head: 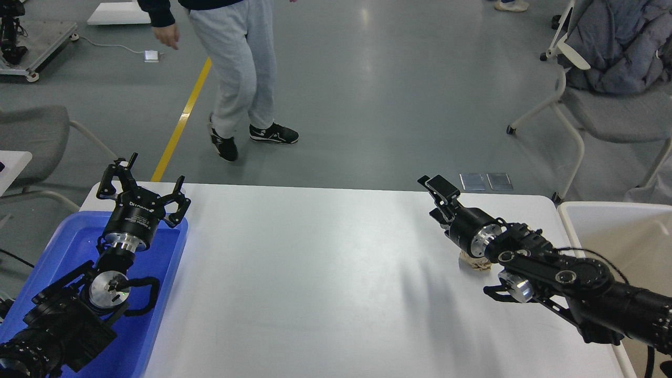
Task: Tidy desktop
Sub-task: 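Close the right gripper on the beige crumpled object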
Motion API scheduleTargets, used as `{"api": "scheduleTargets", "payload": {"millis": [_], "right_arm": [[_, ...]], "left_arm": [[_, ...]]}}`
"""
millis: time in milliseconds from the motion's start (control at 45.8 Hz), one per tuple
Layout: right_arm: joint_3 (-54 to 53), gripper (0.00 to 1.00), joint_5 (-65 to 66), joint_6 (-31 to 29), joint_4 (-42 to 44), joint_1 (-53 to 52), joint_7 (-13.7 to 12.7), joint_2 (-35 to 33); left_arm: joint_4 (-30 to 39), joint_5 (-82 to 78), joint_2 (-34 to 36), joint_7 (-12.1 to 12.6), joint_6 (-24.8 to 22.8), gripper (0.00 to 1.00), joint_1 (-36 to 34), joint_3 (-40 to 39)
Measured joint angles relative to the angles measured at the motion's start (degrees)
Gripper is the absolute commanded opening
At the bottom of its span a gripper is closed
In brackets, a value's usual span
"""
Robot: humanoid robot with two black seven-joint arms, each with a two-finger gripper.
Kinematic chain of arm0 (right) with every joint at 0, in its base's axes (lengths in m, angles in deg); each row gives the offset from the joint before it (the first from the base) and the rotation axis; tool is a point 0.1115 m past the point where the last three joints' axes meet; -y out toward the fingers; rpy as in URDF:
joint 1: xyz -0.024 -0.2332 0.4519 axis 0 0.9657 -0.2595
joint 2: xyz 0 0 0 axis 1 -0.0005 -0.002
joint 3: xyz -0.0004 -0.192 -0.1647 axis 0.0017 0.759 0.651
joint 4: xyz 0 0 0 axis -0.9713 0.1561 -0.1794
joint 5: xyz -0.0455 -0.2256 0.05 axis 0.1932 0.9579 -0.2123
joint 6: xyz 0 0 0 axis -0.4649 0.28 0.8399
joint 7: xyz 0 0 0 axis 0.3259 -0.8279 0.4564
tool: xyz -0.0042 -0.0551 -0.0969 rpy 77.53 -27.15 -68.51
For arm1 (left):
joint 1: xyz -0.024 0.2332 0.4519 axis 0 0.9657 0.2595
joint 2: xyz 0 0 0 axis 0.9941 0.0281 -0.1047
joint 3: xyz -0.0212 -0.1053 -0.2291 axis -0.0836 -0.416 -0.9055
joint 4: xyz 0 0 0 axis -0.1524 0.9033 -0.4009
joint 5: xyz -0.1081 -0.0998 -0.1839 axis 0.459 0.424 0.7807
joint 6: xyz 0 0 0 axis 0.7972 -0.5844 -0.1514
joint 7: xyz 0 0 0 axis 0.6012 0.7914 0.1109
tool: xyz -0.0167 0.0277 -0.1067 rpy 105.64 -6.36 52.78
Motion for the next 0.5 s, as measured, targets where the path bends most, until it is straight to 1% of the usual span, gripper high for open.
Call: {"api": "scheduleTargets", "payload": {"millis": [44,175,328,503], "right_arm": [[2.1,0.99,0.6,0.5,0.1,-1.2,-1.8,-0.3],[7.7,0.99,2.1,1.4,0.5,-4.4,-4.9,-0.8],[14.8,0.99,6.6,3.2,1.3,-7.7,-6.6,-1.0],[22.8,0.99,11.6,5.4,3.5,-10.5,-7.5,-0.4]], "left_arm": [[0.0,0.0,0.0,0.0,0.0,1.0,0.0,0.0],[0.0,0.0,0.0,0.0,0.0,1.0,0.0,0.0],[0.0,0.0,0.0,0.0,0.0,1.0,0.0,0.0],[0.0,0.0,0.0,0.0,0.0,1.0,0.0,0.0]]}}
